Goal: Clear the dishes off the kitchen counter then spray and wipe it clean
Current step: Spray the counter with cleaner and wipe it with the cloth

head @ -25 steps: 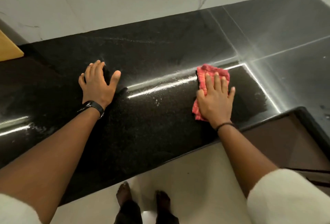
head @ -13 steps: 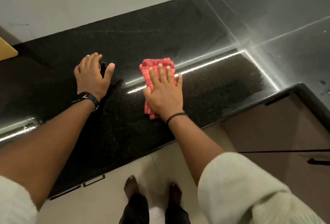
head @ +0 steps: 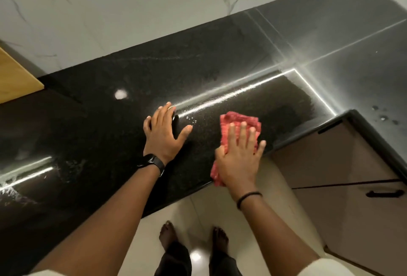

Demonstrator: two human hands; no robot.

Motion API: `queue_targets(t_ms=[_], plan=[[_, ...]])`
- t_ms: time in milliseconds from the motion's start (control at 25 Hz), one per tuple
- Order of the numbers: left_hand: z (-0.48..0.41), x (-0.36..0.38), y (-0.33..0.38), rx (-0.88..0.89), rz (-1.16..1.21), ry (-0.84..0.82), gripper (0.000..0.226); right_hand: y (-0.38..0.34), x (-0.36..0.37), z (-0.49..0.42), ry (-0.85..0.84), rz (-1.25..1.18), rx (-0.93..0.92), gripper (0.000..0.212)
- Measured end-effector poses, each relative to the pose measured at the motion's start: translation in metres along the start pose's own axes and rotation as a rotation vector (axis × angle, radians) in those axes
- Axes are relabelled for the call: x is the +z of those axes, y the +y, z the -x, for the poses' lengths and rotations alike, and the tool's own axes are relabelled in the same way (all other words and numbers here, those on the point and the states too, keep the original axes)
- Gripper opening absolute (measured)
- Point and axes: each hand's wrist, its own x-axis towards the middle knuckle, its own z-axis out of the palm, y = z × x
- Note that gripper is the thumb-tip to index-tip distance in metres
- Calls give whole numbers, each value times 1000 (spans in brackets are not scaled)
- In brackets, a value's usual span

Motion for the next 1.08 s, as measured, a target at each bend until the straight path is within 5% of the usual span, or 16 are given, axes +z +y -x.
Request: queue_targets(t_ms=[240,440,640,840,1080], plan=[[-4,-2,1,-13,-23,-5,81,-19,-4,-40,-115,14,-366,73],[-5,-2,2,-28,-32,-5,82,73,-30,-124,-59,40,-91,73],[-5,-3,6,-47,-33,-21,83,104,-29,-78,8,1,102,75],[-9,-5,8,-61,-38,-35,84,47,-13,-58,-31,21,-112,76],[-9,-6,7,-87,-50,-41,83,41,-25,-136,-92,9,-309,74]])
